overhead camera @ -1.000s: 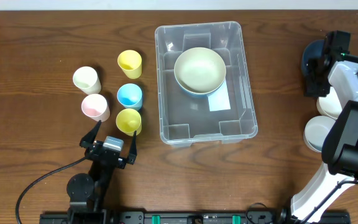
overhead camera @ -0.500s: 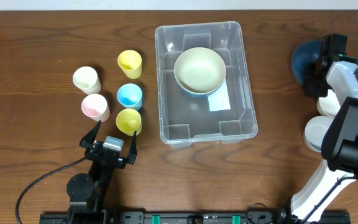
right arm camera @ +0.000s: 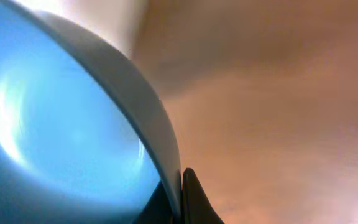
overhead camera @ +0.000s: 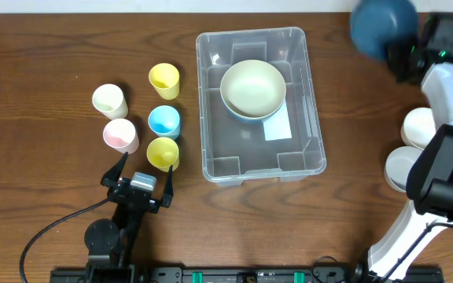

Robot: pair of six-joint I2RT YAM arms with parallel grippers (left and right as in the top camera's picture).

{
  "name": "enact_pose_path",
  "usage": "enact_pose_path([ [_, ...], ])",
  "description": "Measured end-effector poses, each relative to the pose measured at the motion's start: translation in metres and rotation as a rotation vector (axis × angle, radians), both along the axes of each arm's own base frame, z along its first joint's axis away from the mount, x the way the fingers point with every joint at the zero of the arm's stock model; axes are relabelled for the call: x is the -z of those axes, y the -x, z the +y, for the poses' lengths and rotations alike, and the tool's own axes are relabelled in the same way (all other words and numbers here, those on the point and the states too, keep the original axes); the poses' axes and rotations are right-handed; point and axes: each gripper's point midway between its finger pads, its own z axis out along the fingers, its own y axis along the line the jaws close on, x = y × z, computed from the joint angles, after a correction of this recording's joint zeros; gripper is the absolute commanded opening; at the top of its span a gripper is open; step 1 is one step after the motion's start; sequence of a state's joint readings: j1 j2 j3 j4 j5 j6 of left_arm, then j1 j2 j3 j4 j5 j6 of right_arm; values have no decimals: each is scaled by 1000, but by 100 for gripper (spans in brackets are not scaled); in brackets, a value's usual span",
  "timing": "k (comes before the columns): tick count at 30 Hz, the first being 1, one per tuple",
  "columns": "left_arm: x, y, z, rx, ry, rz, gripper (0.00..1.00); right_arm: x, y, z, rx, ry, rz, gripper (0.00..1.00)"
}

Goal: Pack container
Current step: 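Carry the teal bowl over the bin and stack it on the cream bowl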

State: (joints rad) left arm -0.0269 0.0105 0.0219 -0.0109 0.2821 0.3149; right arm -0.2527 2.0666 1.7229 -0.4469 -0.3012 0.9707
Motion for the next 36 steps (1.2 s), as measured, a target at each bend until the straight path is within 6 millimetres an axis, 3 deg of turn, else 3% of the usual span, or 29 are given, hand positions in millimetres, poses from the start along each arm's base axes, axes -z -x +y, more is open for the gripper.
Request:
enact_pose_path([
  [4,0,0,0,0,0,0,98,-71,-8,52,-326,30,-182,1],
  [7,0,0,0,0,0,0,98,-103,15,124,-611,59,-242,1],
  [9,0,0,0,0,0,0,98,-102,32,164,-743,73,-227,1],
  [12,0,0,0,0,0,0,98,-81,58,224,-908,118,-154,1],
  [15,0,0,0,0,0,0,98,-61,73,256,-984,189,-92,1],
  [23,0,0,0,0,0,0,98,-35,91,283,-1018,389,16,1],
  [34,0,0,0,0,0,0,98,-8,86,268,-963,472,68,3],
  [36,0,0,0,0,0,0,98,-5,86,267,-960,476,71,9],
])
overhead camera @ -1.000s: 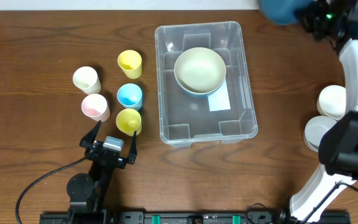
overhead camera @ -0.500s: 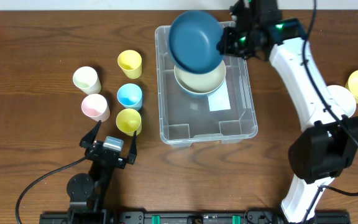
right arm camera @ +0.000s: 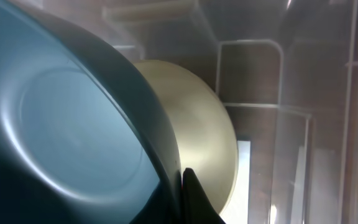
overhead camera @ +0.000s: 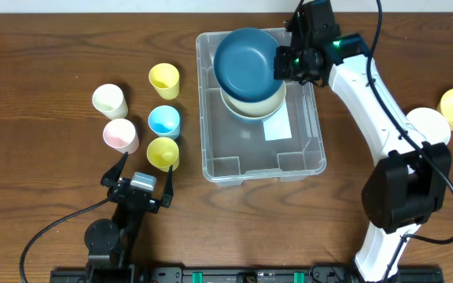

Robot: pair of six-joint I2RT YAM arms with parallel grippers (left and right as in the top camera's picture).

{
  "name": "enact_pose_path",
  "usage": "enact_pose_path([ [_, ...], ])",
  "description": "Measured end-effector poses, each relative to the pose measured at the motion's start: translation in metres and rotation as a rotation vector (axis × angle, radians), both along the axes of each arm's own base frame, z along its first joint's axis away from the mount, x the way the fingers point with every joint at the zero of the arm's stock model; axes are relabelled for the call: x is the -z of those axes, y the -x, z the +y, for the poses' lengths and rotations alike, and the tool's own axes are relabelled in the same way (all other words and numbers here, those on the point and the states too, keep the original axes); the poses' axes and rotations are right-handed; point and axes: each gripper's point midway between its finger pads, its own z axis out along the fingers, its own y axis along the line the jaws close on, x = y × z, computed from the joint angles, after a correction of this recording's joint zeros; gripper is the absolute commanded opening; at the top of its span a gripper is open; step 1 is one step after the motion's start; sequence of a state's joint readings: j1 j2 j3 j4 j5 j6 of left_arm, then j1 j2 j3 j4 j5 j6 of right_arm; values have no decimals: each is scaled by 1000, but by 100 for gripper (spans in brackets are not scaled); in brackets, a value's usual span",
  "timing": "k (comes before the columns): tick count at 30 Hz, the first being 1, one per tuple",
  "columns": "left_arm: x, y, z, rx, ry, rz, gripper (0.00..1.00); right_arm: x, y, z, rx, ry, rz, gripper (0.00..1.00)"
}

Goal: Pack container
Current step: 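Carry the teal bowl over the bin and stack it on the cream bowl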

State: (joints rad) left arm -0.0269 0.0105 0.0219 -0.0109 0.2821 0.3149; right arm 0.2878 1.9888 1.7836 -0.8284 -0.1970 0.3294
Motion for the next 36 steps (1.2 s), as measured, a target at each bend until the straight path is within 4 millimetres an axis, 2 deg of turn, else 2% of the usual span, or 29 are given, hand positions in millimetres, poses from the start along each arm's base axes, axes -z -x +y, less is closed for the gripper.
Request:
enact_pose_path([
  [3,0,0,0,0,0,0,98,3,1,-1,3,4,6,11],
  [8,0,0,0,0,0,0,98,9,4,-3,14,10,21,26],
  [11,0,0,0,0,0,0,98,13,5,-3,14,13,30,29],
  [12,0,0,0,0,0,0,98,14,6,-3,14,13,32,33],
  [13,0,0,0,0,0,0,98,14,6,-3,17,12,34,42],
  [16,0,0,0,0,0,0,98,13,3,-5,25,7,25,55],
  [20,0,0,0,0,0,0,98,12,0,-10,35,6,19,53],
  [21,0,0,0,0,0,0,98,11,-1,-13,40,7,20,49],
  [23,0,0,0,0,0,0,98,8,-3,-18,52,5,18,33],
  [25,0,0,0,0,0,0,98,4,-6,-22,63,0,14,32],
  [27,0,0,0,0,0,0,98,3,-5,-24,68,3,21,36],
  [29,0,0,0,0,0,0,98,4,-3,-25,70,8,29,46],
  [32,0,0,0,0,0,0,98,3,-5,-28,78,20,20,51],
  [36,0,0,0,0,0,0,98,-8,-7,-46,129,51,22,62],
])
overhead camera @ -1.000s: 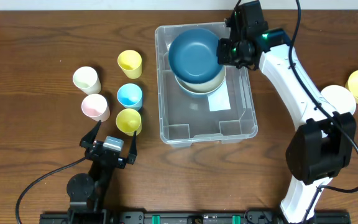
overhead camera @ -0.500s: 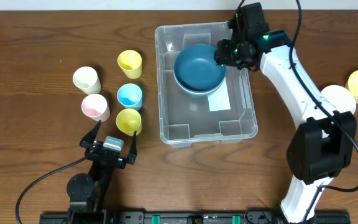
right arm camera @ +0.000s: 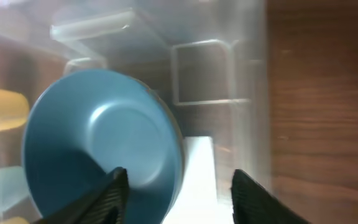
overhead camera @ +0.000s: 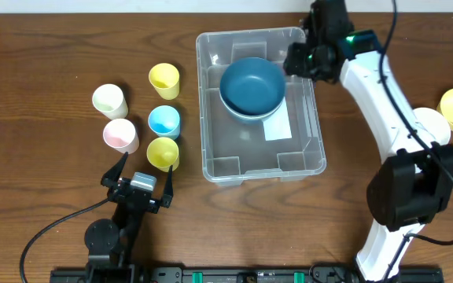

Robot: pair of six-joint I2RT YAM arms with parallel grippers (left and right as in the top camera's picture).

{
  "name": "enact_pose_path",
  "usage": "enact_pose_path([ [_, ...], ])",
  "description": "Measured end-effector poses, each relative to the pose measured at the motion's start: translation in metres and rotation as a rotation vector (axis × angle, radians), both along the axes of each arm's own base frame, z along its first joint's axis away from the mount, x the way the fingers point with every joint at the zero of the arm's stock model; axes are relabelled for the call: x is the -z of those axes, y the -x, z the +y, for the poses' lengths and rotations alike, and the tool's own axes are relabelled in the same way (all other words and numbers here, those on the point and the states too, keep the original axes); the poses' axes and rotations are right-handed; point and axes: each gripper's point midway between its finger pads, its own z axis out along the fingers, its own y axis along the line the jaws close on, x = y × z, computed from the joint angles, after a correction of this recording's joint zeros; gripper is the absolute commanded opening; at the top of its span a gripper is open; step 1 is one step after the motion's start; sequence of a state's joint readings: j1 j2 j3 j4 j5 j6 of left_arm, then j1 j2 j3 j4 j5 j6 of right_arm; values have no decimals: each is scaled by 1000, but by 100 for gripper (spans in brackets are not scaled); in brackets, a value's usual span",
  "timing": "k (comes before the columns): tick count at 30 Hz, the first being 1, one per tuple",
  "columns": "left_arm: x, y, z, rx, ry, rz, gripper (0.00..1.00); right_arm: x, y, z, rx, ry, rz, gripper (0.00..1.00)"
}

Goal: Pack container
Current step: 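Carry the teal bowl over the bin and stack it on the cream bowl, then move the right gripper to the white bowl and grasp its rim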

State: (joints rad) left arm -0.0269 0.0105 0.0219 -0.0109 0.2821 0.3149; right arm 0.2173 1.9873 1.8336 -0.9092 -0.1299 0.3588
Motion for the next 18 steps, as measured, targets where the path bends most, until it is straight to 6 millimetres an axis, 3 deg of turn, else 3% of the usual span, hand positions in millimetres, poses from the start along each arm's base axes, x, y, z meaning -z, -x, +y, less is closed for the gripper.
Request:
enact_pose_path([
  [3,0,0,0,0,0,0,98,-15,1,-39,124,43,15,91],
  [5,0,0,0,0,0,0,98,-28,7,-80,261,81,26,97],
  [9,0,0,0,0,0,0,98,-43,39,-175,558,153,88,96],
  [12,0,0,0,0,0,0,98,-37,58,-229,713,167,131,95],
  [15,0,0,0,0,0,0,98,-9,81,-258,797,169,220,91],
  [18,0,0,0,0,0,0,98,26,100,-271,834,164,301,83],
])
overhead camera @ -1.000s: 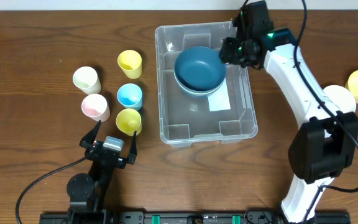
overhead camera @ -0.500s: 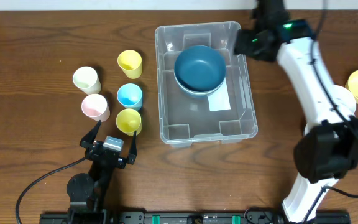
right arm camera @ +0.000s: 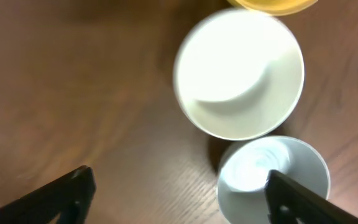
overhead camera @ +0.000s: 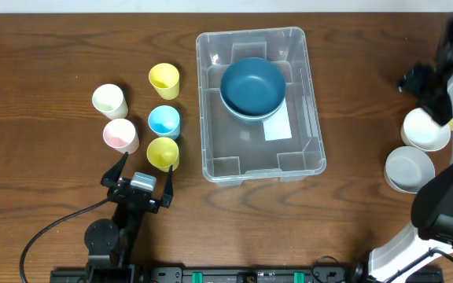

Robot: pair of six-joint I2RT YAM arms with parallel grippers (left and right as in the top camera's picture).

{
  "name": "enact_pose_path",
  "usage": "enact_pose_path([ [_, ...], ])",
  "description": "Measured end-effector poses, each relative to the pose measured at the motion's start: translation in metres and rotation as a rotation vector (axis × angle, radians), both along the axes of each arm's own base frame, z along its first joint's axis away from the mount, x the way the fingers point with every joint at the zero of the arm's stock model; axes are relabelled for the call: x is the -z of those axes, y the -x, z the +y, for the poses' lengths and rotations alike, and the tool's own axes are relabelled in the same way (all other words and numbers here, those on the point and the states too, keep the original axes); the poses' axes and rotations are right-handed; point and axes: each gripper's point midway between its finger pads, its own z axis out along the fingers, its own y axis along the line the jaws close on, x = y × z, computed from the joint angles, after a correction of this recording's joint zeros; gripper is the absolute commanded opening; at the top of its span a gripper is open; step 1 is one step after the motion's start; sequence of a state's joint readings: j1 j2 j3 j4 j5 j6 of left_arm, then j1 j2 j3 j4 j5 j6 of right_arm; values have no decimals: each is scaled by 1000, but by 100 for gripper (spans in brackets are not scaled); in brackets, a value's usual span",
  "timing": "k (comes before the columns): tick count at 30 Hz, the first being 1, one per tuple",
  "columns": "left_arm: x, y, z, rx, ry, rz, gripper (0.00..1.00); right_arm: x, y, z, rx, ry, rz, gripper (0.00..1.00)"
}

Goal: Pack container
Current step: 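Move the right gripper to the white bowl and grasp its rim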

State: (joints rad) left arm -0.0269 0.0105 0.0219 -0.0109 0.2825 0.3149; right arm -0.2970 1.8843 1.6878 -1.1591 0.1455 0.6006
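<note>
The clear plastic container (overhead camera: 242, 153) stands mid-table. In its far half a dark blue bowl (overhead camera: 252, 85) sits nested in a pale bowl whose rim shows beneath it. My right gripper (overhead camera: 421, 82) hangs open and empty at the table's right side. In the right wrist view its gap (right arm camera: 179, 199) is over bare wood, beside a white bowl (right arm camera: 239, 74) and a grey bowl (right arm camera: 272, 177). A yellow bowl (right arm camera: 272, 5) peeks in at the top. My left gripper (overhead camera: 141, 174) rests open near the front left.
Several small cups stand left of the container: cream (overhead camera: 108, 100), yellow (overhead camera: 163, 80), blue (overhead camera: 163, 120), pink (overhead camera: 120, 134) and another yellow (overhead camera: 162, 152). The white bowl (overhead camera: 425, 130) and grey bowl (overhead camera: 409, 169) sit near the right edge. A white label lies in the container.
My right gripper, open beside the blue bowl at the container's far right rim, has moved to the table's right side by the white bowl. The blue bowl stays nested. The left arm is unmoved.
My right gripper first held the blue bowl high at the far right. Then it held the bowl over the pale bowl in the container. Later the bowl lay nested there and the gripper was open. Now the gripper is over the bowls at the right.
</note>
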Motion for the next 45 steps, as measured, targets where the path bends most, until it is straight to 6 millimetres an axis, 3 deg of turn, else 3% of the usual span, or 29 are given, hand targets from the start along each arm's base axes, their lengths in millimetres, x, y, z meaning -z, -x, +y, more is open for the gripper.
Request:
enact_pose_path([
  [10,0,0,0,0,0,0,98,64,4,-11,-1,-40,-35,79],
  [17,0,0,0,0,0,0,98,86,3,-12,-24,-32,-57,69],
  [22,0,0,0,0,0,0,98,93,-6,-18,-48,-16,-78,69],
  [29,0,0,0,0,0,0,98,107,-10,-20,-79,-12,-64,50],
  [32,0,0,0,0,0,0,98,115,-9,-20,-85,-18,-48,38],
  [36,0,0,0,0,0,0,98,118,-10,-22,-85,-18,-49,13],
  [39,0,0,0,0,0,0,98,118,-12,-23,-87,-14,-54,2],
  [45,0,0,0,0,0,0,98,111,-10,-26,-85,2,-41,1],
])
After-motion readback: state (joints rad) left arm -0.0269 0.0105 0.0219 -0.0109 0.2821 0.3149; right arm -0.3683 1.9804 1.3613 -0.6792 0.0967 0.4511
